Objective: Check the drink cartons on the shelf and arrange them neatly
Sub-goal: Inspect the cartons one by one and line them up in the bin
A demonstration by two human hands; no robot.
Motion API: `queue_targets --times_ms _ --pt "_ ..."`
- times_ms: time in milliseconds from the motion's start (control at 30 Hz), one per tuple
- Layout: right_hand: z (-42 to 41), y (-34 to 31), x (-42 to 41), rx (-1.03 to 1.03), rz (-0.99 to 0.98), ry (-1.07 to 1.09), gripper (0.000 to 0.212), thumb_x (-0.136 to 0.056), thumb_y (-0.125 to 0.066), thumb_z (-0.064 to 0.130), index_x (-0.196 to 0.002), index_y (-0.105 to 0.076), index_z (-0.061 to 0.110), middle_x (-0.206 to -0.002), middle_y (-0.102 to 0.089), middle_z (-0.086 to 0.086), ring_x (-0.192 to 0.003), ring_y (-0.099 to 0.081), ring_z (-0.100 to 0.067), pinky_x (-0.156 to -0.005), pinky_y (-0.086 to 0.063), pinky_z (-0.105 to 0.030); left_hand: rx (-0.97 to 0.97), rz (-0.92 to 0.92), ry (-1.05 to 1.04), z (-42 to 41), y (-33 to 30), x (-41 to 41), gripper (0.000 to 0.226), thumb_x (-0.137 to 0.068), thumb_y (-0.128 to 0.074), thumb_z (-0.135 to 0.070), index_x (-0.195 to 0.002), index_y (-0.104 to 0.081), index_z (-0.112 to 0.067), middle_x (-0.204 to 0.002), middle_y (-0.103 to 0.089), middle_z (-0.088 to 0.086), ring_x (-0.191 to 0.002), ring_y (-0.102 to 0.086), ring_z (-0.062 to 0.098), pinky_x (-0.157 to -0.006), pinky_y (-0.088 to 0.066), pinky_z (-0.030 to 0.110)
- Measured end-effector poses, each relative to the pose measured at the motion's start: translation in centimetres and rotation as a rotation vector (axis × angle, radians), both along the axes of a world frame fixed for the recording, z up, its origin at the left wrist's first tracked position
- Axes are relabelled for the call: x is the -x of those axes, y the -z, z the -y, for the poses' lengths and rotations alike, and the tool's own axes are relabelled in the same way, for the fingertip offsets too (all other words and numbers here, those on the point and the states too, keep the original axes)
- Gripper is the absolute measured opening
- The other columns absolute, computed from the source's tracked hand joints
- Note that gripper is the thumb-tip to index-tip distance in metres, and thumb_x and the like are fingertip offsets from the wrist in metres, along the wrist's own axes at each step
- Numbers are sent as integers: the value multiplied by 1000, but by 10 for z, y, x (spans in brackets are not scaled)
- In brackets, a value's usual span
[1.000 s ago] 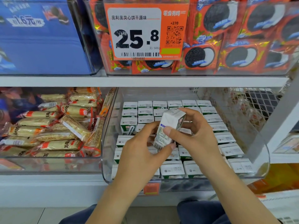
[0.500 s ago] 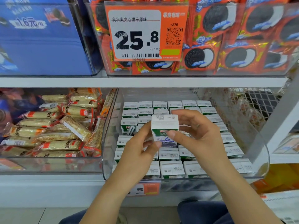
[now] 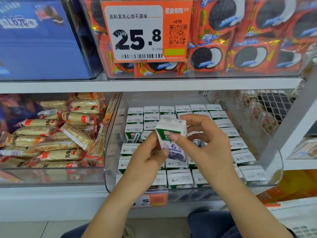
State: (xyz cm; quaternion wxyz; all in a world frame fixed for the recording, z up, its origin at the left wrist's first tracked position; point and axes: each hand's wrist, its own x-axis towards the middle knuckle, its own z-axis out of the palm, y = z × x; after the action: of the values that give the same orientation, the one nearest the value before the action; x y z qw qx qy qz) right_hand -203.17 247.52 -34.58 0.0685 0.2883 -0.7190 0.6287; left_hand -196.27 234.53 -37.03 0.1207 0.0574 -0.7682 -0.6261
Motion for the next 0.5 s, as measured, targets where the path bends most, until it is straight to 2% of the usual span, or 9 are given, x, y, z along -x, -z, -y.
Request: queue_targets --times_ms 67,133,167,267,367,500 --pt "-3 -3 6 116 150 -17 30 -71 -76 33 -99 -65 32 -86 -68 18 -80 -64 -1 -62 -50 -15 -30 -42 -11 0 -3 0 40 -92 -57 -8 -122 -56 -34 -111 -69 -18 -106 -62 -1 -86 -48 14" --pt "-6 -4 12 201 323 -36 31 -71 -69 34 -102 -68 27 -87 -69 7 -82 -66 -9 -67 -54 -25 -72 -74 -33 0 -7 -1 37 -84 -62 -23 -120 -58 -33 -109 -71 -14 -103 -64 1 -86 -50 15" --pt "-8 -4 15 230 411 -53 33 -71 -68 34 -103 -69 26 -89 -68 -1 -84 -67 -13 -70 -56 -30 -81 -80 -45 -1 -9 -1 40 -80 -63 -29 -119 -59 -33 -109 -71 -14 -103 -64 1 -88 -50 17" --pt "-10 -2 18 289 592 -105 36 -72 -66 33 -106 -70 23 -98 -70 -11 -88 -70 -18 -73 -59 -33 -91 -86 -74 -1 -11 -3 41 -74 -64 -34 -115 -60 -37 -108 -70 -20 -102 -63 -3 -87 -50 16" --pt "-9 -1 19 331 666 -134 35 -75 -65 30 -107 -68 18 -99 -73 -5 -91 -70 -20 -73 -59 -35 -108 -78 -43 0 -12 -4 38 -76 -66 -35 -114 -61 -36 -107 -69 -23 -100 -64 -4 -81 -49 11" --pt "-9 1 20 398 740 -162 21 -76 -65 28 -94 -67 17 -86 -73 0 -78 -69 -16 -63 -57 -28 -71 -23 -43 -1 -10 -4 46 -79 -77 -26 -120 -58 -37 -110 -69 -17 -100 -65 2 -80 -54 19"
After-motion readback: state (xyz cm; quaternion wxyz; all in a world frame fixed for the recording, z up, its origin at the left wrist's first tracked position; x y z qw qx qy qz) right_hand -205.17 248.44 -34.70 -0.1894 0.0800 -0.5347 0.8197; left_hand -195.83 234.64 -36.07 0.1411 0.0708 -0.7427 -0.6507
